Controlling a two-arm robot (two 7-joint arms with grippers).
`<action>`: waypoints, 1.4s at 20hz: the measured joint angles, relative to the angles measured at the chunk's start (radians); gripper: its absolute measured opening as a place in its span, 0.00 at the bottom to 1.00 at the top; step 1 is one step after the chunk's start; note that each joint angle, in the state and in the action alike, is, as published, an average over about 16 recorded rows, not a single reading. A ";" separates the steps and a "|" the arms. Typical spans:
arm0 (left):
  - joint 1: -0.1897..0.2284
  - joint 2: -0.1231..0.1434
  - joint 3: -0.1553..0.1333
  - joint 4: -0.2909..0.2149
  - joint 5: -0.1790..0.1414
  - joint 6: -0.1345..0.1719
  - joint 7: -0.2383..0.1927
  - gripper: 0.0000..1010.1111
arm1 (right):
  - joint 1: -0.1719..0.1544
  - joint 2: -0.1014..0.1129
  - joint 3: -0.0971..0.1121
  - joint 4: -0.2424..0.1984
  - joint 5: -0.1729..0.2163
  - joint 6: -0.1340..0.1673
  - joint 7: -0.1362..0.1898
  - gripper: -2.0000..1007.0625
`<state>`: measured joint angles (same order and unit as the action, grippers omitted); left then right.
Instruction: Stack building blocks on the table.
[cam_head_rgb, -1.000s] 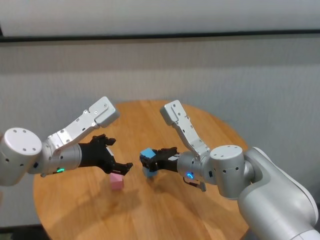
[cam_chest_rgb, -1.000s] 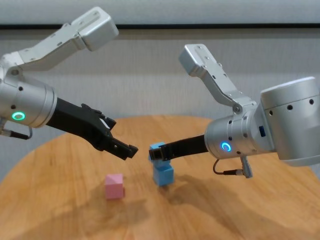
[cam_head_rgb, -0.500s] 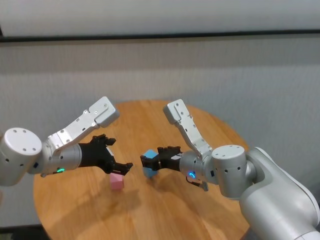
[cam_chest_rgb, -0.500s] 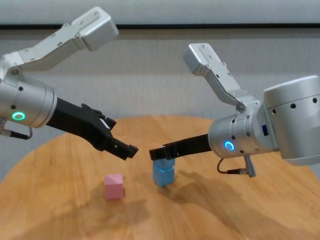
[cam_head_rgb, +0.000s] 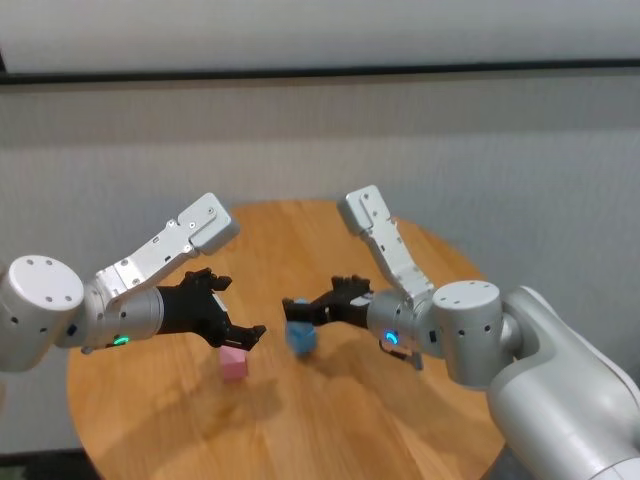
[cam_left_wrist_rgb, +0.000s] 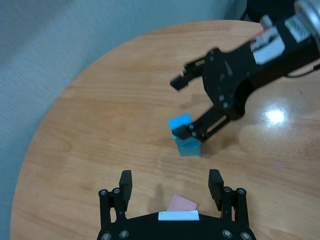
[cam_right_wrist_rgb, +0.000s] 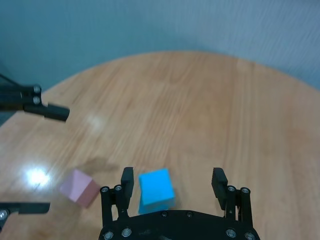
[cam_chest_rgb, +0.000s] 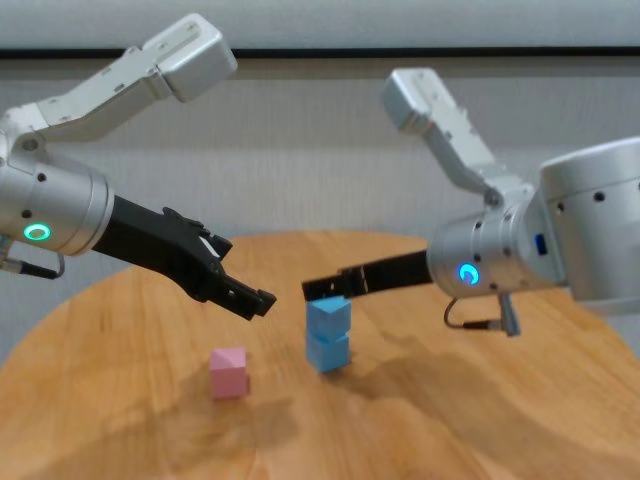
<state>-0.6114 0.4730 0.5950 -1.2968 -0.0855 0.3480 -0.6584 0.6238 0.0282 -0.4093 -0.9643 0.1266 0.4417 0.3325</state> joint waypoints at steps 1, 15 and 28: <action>0.000 0.000 0.000 0.000 0.000 0.000 0.000 0.99 | -0.001 0.003 0.004 -0.007 0.001 -0.002 -0.002 0.93; 0.000 0.000 0.000 0.000 0.000 0.000 0.000 0.99 | -0.066 0.093 0.091 -0.150 0.040 -0.021 -0.033 1.00; 0.001 0.001 -0.001 -0.001 -0.001 0.000 -0.001 0.99 | -0.124 0.165 0.131 -0.199 0.060 -0.038 -0.037 1.00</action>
<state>-0.6104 0.4739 0.5944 -1.2977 -0.0869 0.3479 -0.6590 0.5002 0.1931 -0.2786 -1.1636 0.1868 0.4041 0.2952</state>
